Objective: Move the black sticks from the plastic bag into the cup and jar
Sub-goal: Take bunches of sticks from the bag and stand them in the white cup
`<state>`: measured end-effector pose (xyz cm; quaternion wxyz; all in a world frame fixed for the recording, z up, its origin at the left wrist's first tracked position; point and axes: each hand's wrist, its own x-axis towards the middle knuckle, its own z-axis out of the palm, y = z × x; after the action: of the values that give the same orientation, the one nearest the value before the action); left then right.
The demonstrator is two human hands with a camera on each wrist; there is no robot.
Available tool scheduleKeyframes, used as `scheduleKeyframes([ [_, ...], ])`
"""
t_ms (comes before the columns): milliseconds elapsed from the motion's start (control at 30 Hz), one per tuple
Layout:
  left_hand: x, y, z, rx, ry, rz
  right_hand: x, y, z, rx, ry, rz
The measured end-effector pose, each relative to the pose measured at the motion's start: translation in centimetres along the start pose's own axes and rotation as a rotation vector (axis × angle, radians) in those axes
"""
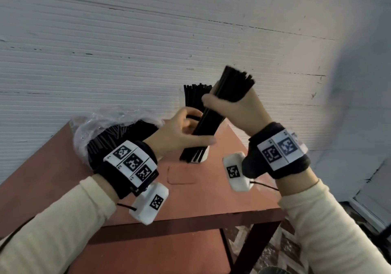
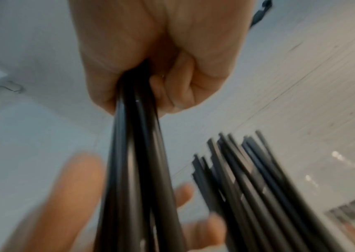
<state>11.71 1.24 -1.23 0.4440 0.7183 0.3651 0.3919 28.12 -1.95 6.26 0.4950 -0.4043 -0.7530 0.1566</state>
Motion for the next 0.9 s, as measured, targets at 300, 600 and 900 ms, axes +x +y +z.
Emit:
scheduleKeyframes([
  [300, 5.5, -2.6, -0.7, 0.119, 0.109, -0.197, 4.6, 1.4, -3.3, 0.051, 0.305, 0.072],
  [600, 7.3, -3.4, -0.7, 0.151, 0.02, -0.147, 5.1, 2.0, -1.2, -0.004, 0.219, 0.008],
  [900, 6.0, -3.6, -1.3, 0.13, -0.033, -0.126, 4.2, 3.4, 0.2, -0.036, 0.165, 0.031],
])
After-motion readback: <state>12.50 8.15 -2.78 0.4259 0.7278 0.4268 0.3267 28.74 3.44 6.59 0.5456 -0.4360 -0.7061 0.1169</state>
